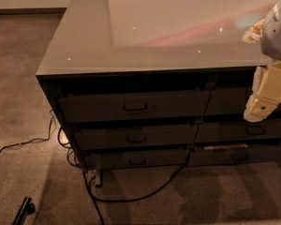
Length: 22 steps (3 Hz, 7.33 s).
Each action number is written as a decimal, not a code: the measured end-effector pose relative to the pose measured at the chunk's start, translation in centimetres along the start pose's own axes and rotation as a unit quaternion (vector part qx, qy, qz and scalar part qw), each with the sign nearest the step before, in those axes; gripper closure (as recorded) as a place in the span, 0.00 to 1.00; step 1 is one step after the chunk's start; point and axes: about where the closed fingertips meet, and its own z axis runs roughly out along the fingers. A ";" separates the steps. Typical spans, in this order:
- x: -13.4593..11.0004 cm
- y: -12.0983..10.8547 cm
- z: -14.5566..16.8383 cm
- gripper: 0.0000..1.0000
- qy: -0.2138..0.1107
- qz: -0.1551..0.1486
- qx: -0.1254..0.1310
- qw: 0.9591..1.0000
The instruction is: Open top drawer
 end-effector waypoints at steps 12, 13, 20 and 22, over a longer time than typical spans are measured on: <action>-12.6 -5.3 27.5 0.00 -0.107 -0.116 -0.124 0.980; -12.8 -5.8 29.3 0.00 -0.090 -0.115 -0.115 0.983; -10.8 -7.6 38.7 0.00 -0.049 -0.065 -0.138 0.987; -11.0 -6.6 38.4 0.42 -0.060 -0.071 -0.158 0.983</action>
Offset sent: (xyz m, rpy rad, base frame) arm -0.0065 0.0262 -0.0539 0.2133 0.0971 0.2136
